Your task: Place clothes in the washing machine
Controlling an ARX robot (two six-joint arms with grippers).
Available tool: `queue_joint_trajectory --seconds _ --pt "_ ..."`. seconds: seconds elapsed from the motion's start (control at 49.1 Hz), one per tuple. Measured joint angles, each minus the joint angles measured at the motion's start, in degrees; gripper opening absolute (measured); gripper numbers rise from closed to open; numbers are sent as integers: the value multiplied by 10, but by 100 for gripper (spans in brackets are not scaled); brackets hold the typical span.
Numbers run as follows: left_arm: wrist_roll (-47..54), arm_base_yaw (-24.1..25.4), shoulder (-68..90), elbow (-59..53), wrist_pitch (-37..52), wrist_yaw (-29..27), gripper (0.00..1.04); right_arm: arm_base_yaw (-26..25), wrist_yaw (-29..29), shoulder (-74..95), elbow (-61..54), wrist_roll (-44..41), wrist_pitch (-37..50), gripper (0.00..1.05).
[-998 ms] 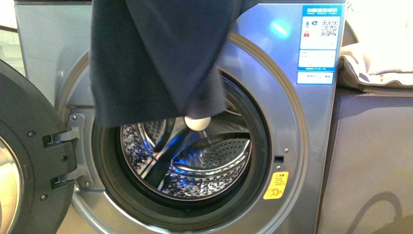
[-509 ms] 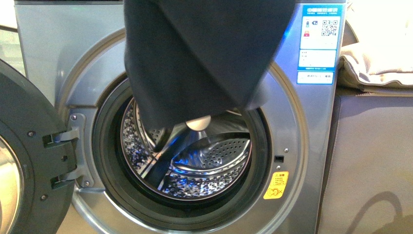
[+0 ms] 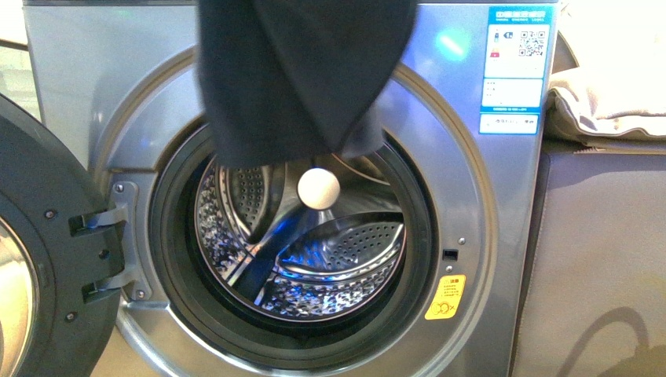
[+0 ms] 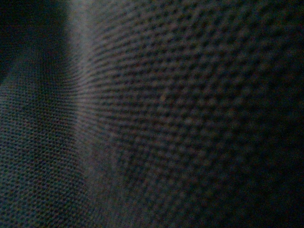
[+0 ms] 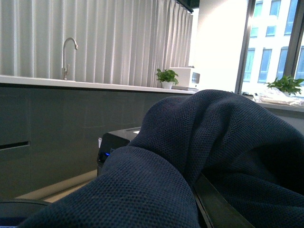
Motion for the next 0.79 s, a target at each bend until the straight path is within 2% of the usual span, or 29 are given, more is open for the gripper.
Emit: queue_joint_trajectory --seconds 0.285,0.529,0.672,0.794 --pt "-31 -23 35 33 54 0 98 0 0 -1 0 0 2 6" --pt "-98 -40 61 41 124 31 98 0 0 -4 0 0 2 6" --pt "-95 -50 76 56 111 23 98 0 2 -5 0 0 2 6" --pt "-83 -56 97 78 95 -5 98 -1 4 -5 0 0 2 6"
